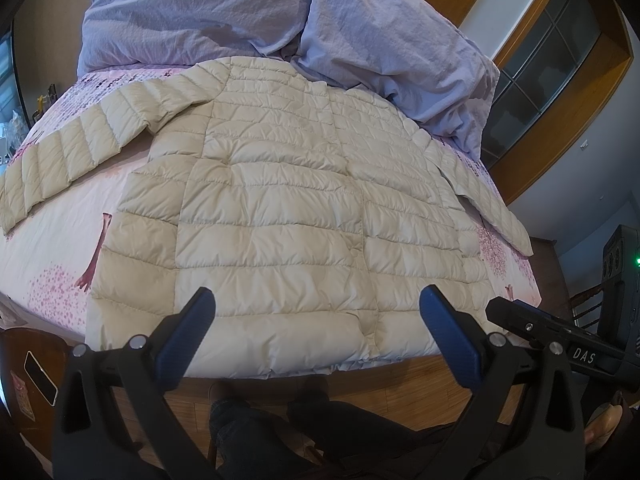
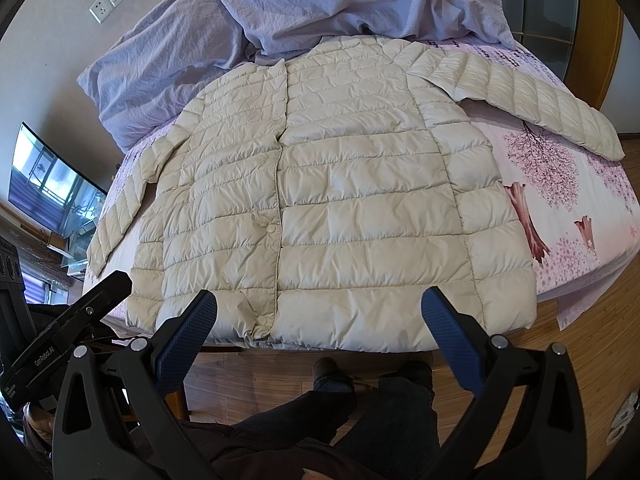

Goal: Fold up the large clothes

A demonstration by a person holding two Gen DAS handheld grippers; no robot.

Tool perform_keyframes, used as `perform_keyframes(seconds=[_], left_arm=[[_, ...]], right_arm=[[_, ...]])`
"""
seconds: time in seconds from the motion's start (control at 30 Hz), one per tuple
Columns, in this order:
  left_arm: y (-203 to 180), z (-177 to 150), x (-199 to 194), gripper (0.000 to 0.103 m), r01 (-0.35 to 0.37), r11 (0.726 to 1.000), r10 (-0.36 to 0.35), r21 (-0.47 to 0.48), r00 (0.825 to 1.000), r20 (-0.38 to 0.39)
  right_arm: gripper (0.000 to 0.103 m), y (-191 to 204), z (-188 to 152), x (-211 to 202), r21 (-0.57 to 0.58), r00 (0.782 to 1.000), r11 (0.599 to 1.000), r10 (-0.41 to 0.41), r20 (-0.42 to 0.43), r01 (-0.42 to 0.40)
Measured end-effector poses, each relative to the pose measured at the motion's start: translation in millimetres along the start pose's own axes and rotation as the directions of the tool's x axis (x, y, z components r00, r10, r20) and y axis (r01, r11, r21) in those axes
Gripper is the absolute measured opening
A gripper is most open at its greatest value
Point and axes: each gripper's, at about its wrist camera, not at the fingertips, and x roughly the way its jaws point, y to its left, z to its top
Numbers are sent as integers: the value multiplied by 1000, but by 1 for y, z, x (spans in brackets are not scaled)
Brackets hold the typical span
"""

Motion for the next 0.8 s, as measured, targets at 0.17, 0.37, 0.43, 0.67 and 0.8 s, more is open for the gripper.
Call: perform_keyframes(seconds=[0.17, 0.37, 0.43, 0.67, 0.8], left_arm=[[0, 0, 0, 101, 0, 1000, 0, 0, 1000, 0], [0, 0, 0, 101, 0, 1000, 0, 0, 1000, 0], [0, 0, 0, 101, 0, 1000, 0, 0, 1000, 0], [0, 0, 0, 101, 0, 1000, 0, 1, 1000, 0], [0, 0, 0, 101, -1, 1000, 1, 1, 1000, -1]], right_arm=[[102, 0, 0, 0, 0, 1000, 1000, 0, 1, 0], [102, 0, 0, 0, 0, 1000, 1000, 0, 0, 0], [102, 0, 0, 0, 0, 1000, 1000, 0, 0, 0], [102, 0, 0, 0, 1, 1000, 1000, 1, -1, -1], [102, -3, 1, 3, 1, 1000, 1000, -2, -3, 3]])
